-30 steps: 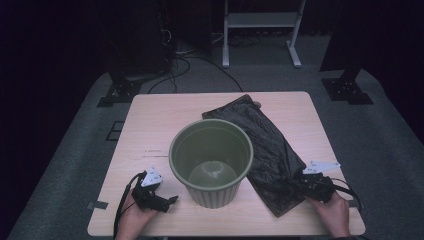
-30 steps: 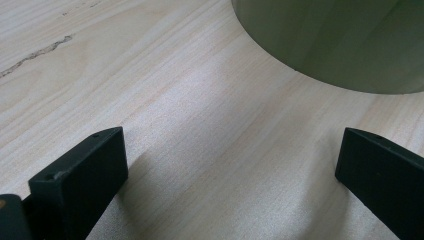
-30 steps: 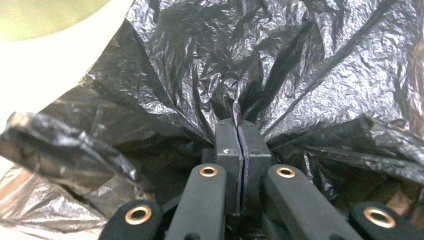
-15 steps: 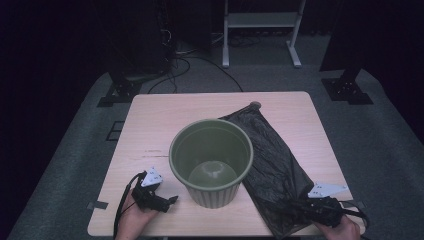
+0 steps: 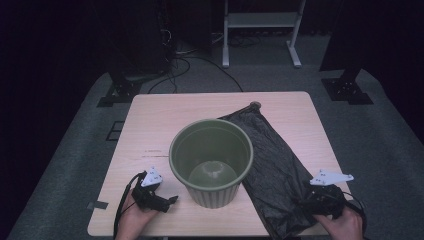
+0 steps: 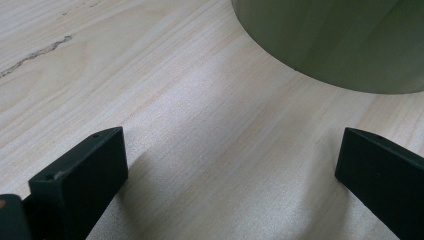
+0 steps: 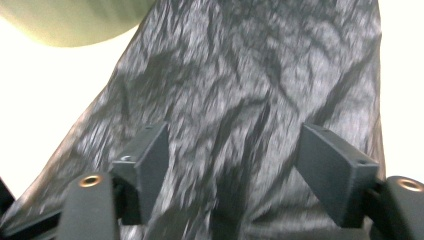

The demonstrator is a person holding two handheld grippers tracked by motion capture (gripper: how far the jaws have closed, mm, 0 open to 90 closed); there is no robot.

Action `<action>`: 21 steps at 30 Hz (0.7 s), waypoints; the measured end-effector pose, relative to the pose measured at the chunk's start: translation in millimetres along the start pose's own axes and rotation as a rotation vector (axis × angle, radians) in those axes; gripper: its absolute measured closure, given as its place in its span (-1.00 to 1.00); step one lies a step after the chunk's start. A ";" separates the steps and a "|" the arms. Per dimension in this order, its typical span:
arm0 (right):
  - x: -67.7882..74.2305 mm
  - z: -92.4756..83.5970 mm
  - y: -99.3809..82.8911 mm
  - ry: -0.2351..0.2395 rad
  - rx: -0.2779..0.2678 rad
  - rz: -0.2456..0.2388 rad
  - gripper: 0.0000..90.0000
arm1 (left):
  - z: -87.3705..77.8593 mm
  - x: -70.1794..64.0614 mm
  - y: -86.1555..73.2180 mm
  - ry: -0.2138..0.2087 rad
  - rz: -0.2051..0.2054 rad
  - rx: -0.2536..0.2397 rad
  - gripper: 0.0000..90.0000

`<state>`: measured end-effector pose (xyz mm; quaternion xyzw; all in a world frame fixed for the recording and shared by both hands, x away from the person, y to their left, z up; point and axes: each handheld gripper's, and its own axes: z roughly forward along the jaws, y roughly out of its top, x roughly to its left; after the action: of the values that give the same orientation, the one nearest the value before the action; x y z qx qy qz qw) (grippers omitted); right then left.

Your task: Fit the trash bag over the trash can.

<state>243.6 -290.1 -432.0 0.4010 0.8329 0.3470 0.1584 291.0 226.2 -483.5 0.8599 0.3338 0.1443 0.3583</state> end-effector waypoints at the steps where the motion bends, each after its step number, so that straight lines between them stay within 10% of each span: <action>1: -1.3 1.9 3.5 0.000 -0.003 0.001 -0.41 | 0.0 0.0 0.0 0.000 0.000 0.000 -1.00; 8: -16.4 22.4 29.7 -0.028 0.008 -0.006 -0.74 | 0.0 0.0 0.0 0.000 0.000 0.000 -1.00; 21: -73.0 68.9 47.1 0.021 0.065 0.144 -0.90 | 0.0 0.0 0.0 0.000 0.000 0.000 -1.00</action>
<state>353.1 -295.3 -448.6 0.4610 0.8145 0.3343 0.1111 291.0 226.2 -483.5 0.8598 0.3339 0.1442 0.3583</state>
